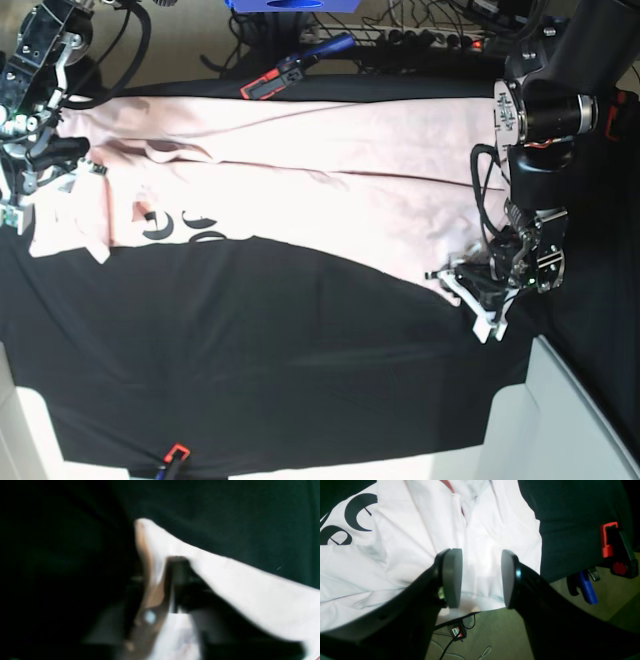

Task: Fold the T-shirt properly
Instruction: 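Fold the shirt lengthwise, carrying the held edge over with both grippers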

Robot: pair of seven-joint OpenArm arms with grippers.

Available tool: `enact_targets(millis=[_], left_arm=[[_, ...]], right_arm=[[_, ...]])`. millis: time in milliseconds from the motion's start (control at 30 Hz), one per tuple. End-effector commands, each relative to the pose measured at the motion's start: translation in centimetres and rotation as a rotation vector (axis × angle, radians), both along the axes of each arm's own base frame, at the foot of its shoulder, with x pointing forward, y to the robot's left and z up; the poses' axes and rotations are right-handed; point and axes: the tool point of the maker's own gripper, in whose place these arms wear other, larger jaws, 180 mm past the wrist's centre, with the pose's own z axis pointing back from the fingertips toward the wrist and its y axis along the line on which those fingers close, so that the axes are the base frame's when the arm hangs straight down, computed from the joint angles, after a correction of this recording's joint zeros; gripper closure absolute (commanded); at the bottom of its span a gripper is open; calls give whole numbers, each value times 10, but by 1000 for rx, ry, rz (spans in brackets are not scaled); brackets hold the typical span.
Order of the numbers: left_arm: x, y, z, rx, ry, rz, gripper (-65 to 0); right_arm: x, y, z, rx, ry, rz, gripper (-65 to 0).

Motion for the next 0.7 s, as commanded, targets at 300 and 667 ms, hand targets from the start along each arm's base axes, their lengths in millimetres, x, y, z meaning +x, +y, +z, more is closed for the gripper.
enact_targets(millis=[300,667], left_arm=[[-8,15,2,18,39,8,-71],[-17,51,51,146,-51,16,-27]], right_arm=[[10,-3,10,-20,-44,8,-244],[15,-1,12,-16,-54,9,-244]])
